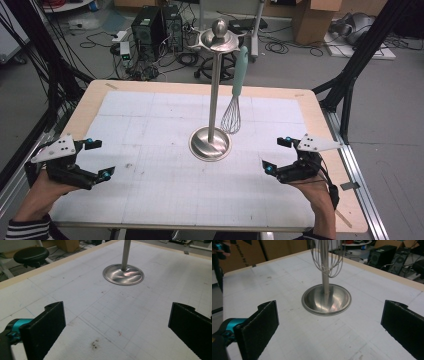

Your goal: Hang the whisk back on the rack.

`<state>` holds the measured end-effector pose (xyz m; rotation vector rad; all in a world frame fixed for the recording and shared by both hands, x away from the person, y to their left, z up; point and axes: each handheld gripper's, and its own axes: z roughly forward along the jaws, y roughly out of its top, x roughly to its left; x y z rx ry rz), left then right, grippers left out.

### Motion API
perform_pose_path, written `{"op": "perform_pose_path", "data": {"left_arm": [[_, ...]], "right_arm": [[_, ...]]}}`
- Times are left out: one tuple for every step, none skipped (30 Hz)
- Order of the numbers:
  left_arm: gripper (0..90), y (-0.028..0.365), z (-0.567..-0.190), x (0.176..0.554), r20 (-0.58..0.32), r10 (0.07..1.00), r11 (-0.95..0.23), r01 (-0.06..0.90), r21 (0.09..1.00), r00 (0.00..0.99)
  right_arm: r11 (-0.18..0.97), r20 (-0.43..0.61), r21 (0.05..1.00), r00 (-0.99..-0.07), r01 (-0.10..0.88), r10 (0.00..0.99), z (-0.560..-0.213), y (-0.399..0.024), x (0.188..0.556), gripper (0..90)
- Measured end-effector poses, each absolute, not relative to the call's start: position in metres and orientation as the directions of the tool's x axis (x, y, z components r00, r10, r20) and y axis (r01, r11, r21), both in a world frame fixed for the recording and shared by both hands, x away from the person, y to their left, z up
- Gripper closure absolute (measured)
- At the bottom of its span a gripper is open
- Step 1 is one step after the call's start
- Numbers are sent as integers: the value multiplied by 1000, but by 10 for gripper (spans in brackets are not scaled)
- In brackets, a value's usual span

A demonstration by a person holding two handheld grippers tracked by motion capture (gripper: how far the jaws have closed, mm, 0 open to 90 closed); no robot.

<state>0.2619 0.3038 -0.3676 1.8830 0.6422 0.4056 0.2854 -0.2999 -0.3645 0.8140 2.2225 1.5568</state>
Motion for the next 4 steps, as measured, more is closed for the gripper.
{"op": "perform_pose_path", "data": {"left_arm": [[17,303,-368,262,-20,603,-295,247,923,797],[17,303,-368,262,-19,603,-298,247,922,797],[17,302,-368,262,-19,602,-298,247,922,798],[17,302,-368,262,-16,602,-300,245,922,798]], "right_arm": [[240,78,931,-791,275,607,-364,-301,285,6],[236,81,932,-794,275,603,-364,-302,284,6],[241,76,931,-793,273,605,-364,-302,284,6],[241,75,931,-791,273,607,-364,-302,283,6]]}}
